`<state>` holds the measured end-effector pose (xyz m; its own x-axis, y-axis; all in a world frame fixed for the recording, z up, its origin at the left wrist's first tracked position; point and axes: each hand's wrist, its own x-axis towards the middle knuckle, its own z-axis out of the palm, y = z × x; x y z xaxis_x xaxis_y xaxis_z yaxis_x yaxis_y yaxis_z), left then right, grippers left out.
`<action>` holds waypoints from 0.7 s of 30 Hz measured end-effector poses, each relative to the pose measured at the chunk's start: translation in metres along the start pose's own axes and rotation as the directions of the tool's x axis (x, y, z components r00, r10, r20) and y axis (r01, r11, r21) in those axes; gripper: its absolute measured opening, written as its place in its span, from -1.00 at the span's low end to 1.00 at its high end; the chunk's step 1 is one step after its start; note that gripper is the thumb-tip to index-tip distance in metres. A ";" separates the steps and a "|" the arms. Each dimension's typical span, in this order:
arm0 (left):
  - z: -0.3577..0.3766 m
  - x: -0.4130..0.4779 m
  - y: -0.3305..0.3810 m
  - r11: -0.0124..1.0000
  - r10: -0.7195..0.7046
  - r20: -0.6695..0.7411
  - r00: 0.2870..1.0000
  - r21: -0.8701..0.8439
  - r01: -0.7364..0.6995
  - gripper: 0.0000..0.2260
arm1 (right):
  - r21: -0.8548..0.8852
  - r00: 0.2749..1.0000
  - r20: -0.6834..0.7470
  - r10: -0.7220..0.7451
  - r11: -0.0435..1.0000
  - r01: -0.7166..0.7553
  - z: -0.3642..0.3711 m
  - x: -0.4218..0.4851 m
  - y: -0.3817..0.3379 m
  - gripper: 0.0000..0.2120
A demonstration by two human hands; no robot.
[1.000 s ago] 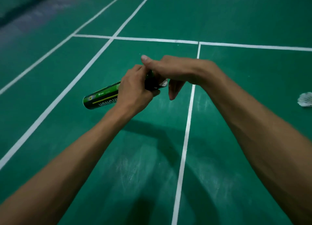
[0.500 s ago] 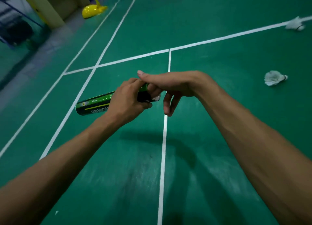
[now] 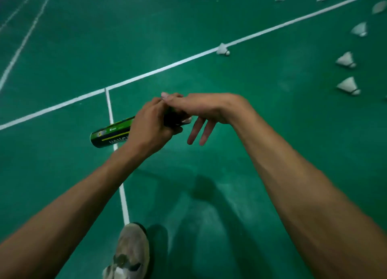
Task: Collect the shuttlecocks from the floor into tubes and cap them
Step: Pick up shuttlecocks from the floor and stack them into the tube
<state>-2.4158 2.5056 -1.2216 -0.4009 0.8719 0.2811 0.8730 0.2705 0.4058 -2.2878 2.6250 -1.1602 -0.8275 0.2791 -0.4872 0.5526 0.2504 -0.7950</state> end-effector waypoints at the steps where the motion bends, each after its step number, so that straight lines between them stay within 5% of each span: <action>1: 0.010 0.011 0.016 0.999 0.021 0.029 0.999 -0.040 -0.020 -0.30 | 0.052 0.999 -0.033 0.032 0.998 -0.030 -0.011 -0.011 0.015 -0.32; 9: 0.093 0.072 0.147 0.913 0.389 0.133 0.912 -0.187 -0.362 -0.32 | 0.325 0.949 -0.219 0.228 0.934 -0.149 -0.081 -0.097 0.101 -0.37; 13: 0.120 0.085 0.182 0.860 0.439 0.130 0.889 -0.348 -0.374 -0.33 | 0.459 0.907 -0.243 0.344 0.864 -0.205 -0.093 -0.117 0.120 -0.25; 21: 0.157 0.104 0.203 0.780 0.572 0.152 0.806 -0.405 -0.477 -0.33 | 0.564 0.863 -0.254 0.437 0.792 -0.235 -0.110 -0.126 0.147 -0.13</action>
<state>-2.2362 2.7151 -1.2465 0.2182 0.9198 0.3262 0.7600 -0.3698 0.5344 -2.0912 2.7281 -1.1759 -0.4477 0.5854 -0.6759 0.5752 -0.3902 -0.7189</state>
